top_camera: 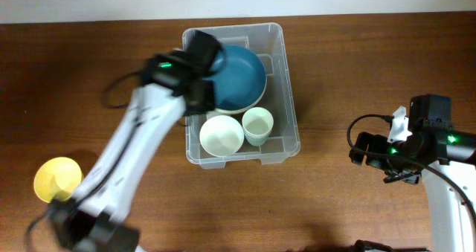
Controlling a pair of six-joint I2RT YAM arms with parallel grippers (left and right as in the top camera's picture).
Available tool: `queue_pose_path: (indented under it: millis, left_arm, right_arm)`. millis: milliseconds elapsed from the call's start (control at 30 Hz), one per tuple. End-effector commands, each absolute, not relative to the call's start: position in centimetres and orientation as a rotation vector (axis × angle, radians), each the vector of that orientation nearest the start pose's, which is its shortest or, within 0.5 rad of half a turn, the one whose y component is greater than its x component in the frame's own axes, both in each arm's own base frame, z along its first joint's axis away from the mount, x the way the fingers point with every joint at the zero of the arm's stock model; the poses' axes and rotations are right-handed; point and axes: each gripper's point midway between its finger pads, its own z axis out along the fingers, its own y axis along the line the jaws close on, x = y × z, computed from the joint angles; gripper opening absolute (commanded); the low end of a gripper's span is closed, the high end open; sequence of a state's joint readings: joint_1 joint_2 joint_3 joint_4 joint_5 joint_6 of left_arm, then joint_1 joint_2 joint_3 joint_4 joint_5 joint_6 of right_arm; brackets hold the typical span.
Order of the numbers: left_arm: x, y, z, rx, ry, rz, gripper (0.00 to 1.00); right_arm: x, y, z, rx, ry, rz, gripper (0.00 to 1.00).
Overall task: Pack container
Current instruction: 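Place the cream bowl in the container's near left corner, then grip the rim of the mint green bowl with the left gripper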
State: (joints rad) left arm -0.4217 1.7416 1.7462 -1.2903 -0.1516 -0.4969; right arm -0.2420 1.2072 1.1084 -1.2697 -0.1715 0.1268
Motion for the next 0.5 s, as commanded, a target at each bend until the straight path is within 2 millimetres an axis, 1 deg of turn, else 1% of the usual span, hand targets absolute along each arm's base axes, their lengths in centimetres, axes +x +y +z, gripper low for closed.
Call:
queue_pose_path:
  millis: [0, 33, 67, 100, 200, 233, 267, 300, 333, 367, 467]
  left_arm:
    - [34.1, -4.4, 27.2, -0.459, 2.593, 0.113, 0.57]
    - [32.9, -1.8, 27.6, -0.570, 2.586, 0.140, 0.60]
    - [32.2, -0.1, 27.5, -0.645, 2.590, 0.163, 0.61]
    - [31.1, 2.1, 26.7, -0.744, 2.605, 0.204, 0.61]
    - [29.5, 5.3, 24.0, -0.930, 2.633, 0.259, 0.66]
    - [28.8, 6.6, 22.2, -1.025, 2.648, 0.279, 0.68]
    - [28.5, 7.1, 21.1, -1.060, 2.660, 0.276, 0.69]
    - [28.0, 7.8, 19.3, -1.118, 2.676, 0.264, 0.69]
    - [27.6, 8.3, 18.0, -1.161, 2.686, 0.256, 0.70]
    - [26.8, 9.0, 16.0, -1.227, 2.697, 0.248, 0.70]
    - [24.5, 10.8, 11.1, -1.370, 2.712, 0.247, 0.72]
  right_arm:
    - [22.5, -2.4, 15.8, 0.488, 2.876, 0.235, 0.99]
    - [22.6, -2.4, 15.8, 0.488, 2.875, 0.235, 0.99]
    - [22.6, -2.4, 15.8, 0.488, 2.875, 0.234, 0.99]
    - [22.6, -2.4, 15.8, 0.488, 2.875, 0.235, 0.99]
    - [22.5, -2.4, 15.8, 0.488, 2.876, 0.235, 0.99]
    - [22.5, -2.4, 15.8, 0.488, 2.876, 0.235, 0.99]
    - [22.5, -2.4, 15.8, 0.488, 2.876, 0.235, 0.99]
    - [22.5, -2.4, 15.8, 0.488, 2.876, 0.235, 0.99]
    - [22.5, -2.3, 15.8, 0.488, 2.876, 0.235, 0.99]
    - [22.5, -2.3, 15.8, 0.488, 2.876, 0.235, 0.99]
    - [22.5, -2.4, 15.8, 0.488, 2.876, 0.235, 0.99]
